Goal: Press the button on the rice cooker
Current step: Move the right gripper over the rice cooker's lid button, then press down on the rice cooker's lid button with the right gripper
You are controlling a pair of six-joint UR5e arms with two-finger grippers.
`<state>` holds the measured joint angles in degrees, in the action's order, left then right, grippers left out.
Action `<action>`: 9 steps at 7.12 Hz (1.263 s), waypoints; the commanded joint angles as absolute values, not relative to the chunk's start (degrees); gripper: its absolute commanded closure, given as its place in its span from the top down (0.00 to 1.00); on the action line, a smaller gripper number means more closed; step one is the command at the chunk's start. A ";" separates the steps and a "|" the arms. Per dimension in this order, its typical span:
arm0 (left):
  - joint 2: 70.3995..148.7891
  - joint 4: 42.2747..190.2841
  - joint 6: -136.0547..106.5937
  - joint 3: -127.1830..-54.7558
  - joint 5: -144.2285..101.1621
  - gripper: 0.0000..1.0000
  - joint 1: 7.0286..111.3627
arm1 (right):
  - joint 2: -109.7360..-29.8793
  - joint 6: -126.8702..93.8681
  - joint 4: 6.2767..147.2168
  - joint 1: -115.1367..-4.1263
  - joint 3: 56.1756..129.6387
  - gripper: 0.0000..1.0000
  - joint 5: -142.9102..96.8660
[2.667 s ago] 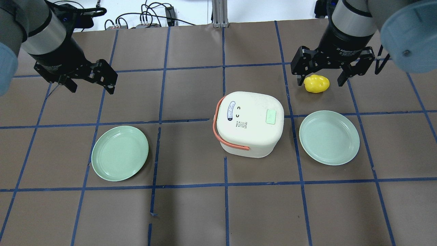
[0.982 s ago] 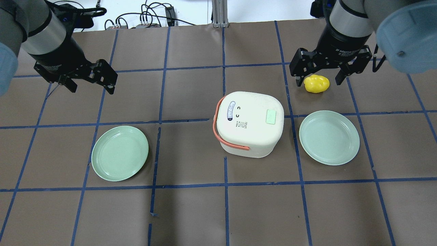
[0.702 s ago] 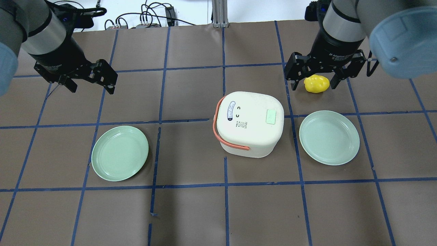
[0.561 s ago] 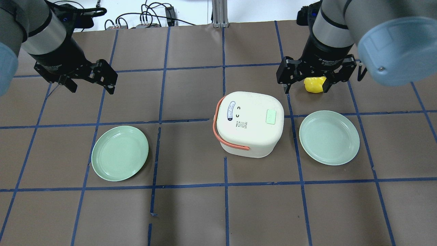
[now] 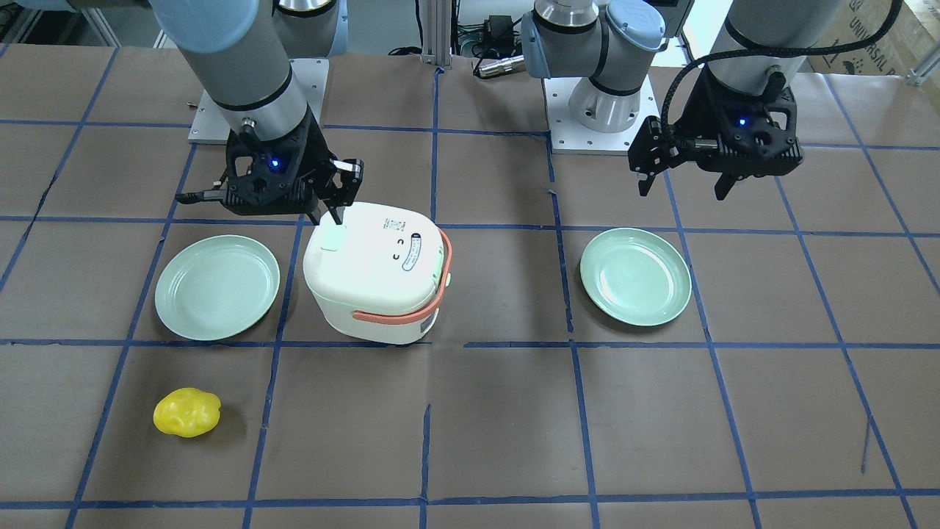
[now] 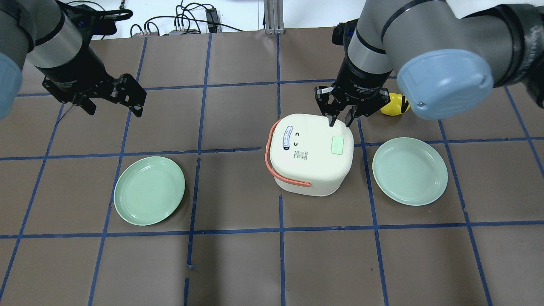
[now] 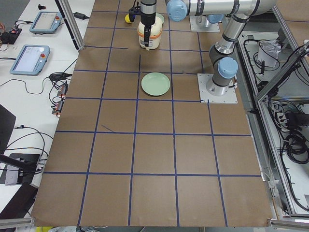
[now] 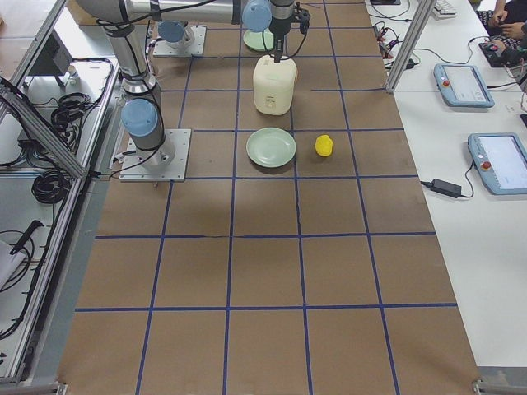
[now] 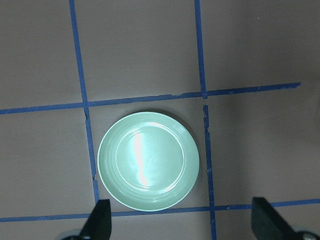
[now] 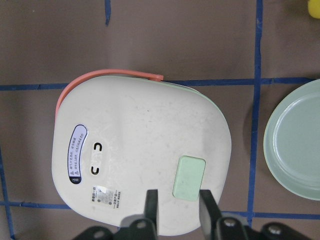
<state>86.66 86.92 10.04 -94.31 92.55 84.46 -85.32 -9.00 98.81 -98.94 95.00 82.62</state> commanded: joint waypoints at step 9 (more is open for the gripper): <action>86.66 86.92 10.02 -94.31 92.55 1.00 84.46 | -83.40 -8.17 101.17 -99.05 99.14 0.14 83.23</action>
